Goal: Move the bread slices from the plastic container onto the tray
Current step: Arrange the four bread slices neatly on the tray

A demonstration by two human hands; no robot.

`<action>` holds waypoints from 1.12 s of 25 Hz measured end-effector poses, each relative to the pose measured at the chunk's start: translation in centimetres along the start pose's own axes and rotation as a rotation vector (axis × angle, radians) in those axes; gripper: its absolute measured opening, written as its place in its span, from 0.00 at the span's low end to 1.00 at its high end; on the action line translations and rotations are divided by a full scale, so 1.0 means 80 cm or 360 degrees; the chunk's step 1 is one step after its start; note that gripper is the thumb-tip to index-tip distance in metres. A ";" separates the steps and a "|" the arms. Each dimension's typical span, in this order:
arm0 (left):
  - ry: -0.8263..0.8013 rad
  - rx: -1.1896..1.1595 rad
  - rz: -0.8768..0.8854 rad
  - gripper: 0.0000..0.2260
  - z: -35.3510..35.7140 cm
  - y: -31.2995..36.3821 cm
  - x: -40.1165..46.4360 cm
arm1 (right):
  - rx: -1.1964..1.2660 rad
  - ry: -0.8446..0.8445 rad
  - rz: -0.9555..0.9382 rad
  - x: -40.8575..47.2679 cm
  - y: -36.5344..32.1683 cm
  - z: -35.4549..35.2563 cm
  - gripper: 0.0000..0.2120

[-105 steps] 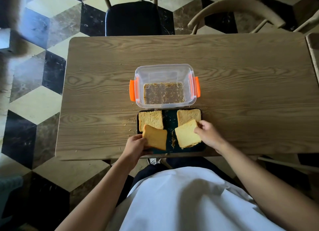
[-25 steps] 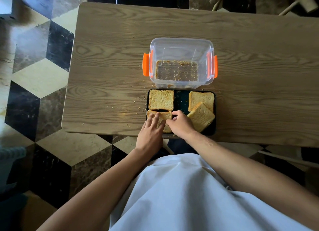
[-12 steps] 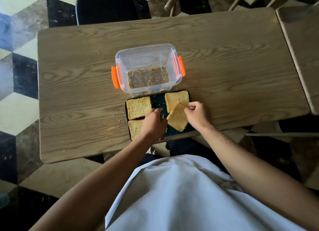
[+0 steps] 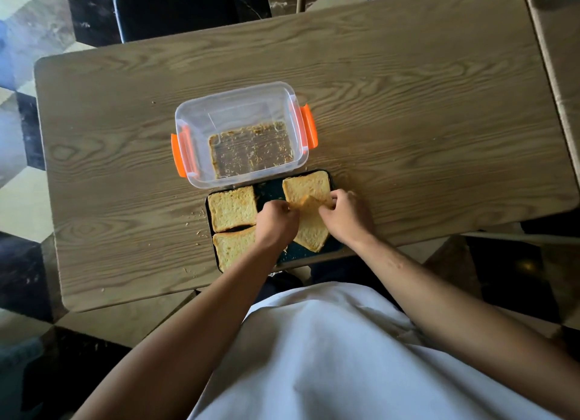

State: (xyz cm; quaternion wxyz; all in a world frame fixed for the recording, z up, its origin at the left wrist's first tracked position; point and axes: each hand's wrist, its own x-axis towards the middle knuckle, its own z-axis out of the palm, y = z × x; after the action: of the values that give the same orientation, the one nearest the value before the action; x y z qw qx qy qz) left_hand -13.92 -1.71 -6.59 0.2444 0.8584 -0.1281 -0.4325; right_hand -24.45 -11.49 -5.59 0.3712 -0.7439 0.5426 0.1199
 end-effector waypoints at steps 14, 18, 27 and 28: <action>0.0088 0.0227 0.0149 0.17 0.009 -0.041 -0.022 | -0.0080 -0.0095 -0.0199 -0.008 0.019 0.006 0.17; 0.0091 0.0094 0.0166 0.20 0.019 -0.042 -0.031 | -0.0066 -0.0051 -0.0108 -0.015 0.029 0.009 0.17; 0.0166 -0.0138 0.0044 0.14 0.015 -0.042 -0.031 | -0.0229 0.0022 0.0082 -0.035 0.033 0.008 0.17; 0.0155 -0.0114 0.0051 0.15 0.015 -0.042 -0.032 | -0.0210 0.0040 0.0036 -0.036 0.032 0.008 0.18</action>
State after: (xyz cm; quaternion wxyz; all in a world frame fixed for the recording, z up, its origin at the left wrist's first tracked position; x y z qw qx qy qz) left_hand -16.40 1.88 -7.28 0.2878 0.8670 -0.1143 -0.3905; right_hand -27.73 -9.32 -5.46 0.3131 -0.7620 0.5466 0.1504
